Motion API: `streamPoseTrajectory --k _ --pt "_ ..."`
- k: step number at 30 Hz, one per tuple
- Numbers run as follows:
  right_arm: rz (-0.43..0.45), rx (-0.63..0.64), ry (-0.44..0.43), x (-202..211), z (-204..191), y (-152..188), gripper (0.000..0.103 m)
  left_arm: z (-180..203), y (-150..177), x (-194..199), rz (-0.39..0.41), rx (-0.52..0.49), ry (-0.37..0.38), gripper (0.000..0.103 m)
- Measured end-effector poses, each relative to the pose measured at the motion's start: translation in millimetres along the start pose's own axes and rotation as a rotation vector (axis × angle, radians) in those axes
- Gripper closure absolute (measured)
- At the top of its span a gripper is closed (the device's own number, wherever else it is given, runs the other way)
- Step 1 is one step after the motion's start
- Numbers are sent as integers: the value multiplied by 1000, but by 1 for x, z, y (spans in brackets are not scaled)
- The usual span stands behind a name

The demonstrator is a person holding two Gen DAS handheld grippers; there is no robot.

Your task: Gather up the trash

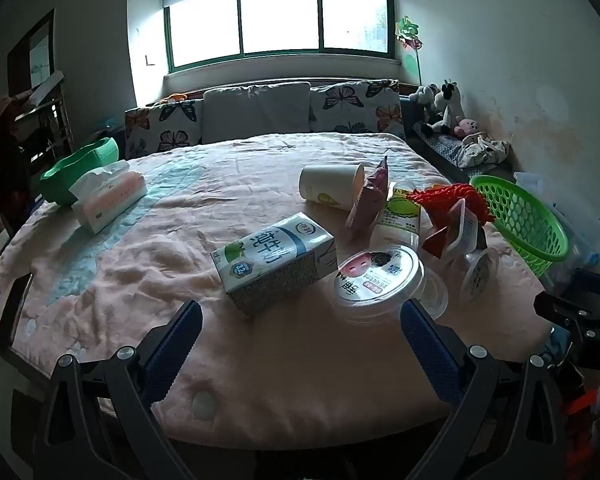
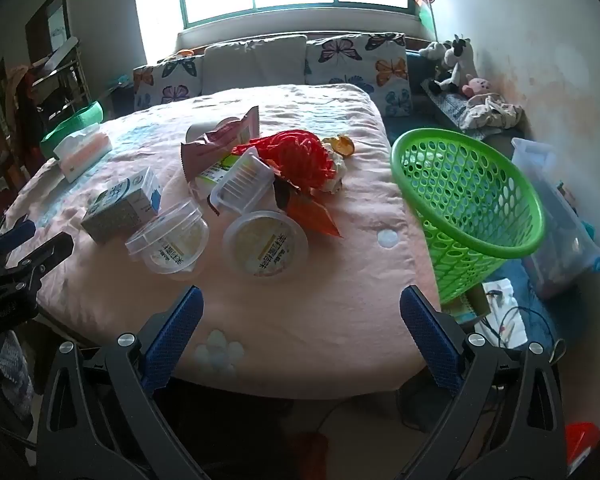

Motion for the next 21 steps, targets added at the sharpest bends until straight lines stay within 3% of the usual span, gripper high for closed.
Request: streamPoseTrajectory --k 21 --pt "17 -13 10 2 7 0 6 -1 -3 6 22 -11 -21 7"
Point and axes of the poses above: each gripper's, at about its wrist camera, not at the fingertips, and x roughly against the way its jaws point, z to its right, y to its underside, the point moved 2 cm from there along -x, roughly the way its jaws point, and after that the axes turned 2 degrees about -z, right-handed, at the moved point
